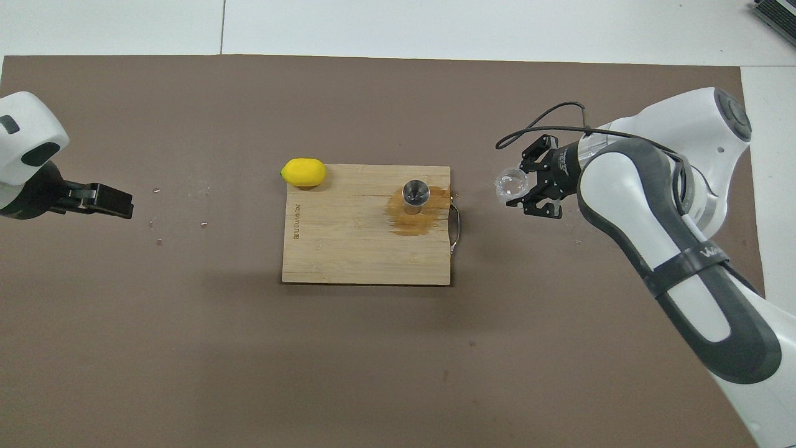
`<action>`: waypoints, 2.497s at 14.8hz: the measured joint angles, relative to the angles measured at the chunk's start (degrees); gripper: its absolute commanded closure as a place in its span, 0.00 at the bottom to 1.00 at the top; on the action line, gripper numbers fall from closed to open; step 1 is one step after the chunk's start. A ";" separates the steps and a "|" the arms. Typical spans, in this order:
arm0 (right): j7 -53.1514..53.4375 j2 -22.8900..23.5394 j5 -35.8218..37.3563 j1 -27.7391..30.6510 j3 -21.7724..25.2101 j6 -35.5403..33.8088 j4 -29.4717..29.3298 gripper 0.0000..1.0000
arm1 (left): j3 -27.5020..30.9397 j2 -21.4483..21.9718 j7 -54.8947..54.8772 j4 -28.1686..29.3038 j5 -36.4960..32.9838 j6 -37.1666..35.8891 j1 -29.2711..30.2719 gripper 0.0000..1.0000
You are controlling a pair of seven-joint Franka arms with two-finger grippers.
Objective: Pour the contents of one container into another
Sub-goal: 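Lift the clear glass cup with the right gripper over the metal cup, then tilt the glass cup over the metal cup with the right gripper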
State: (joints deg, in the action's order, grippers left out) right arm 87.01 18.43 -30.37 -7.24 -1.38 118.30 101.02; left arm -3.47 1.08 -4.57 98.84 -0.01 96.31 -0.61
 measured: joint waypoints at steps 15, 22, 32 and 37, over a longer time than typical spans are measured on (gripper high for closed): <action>18.26 4.28 19.65 -12.85 -0.08 0.05 -11.13 1.00 | -0.49 1.39 -0.04 -6.25 -0.03 -9.05 -1.14 0.00; 18.27 4.35 26.29 -15.68 -0.10 0.05 -11.36 1.00 | -0.55 1.39 0.82 -6.25 0.03 -9.06 -1.14 0.00; 18.27 4.77 34.50 -17.71 -0.11 0.05 -13.06 1.00 | -0.53 1.39 1.18 -6.24 0.03 -9.40 -1.02 0.00; 18.27 4.86 37.58 -18.79 -0.13 0.05 -13.36 1.00 | -0.53 1.39 1.18 -6.24 0.03 -9.41 -0.89 0.00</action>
State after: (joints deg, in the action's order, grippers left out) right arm 105.28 23.30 7.21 -26.03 -1.50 118.34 87.66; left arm -4.00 2.48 -3.38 92.60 0.02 86.90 -1.50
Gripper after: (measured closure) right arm 0.498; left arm 0.000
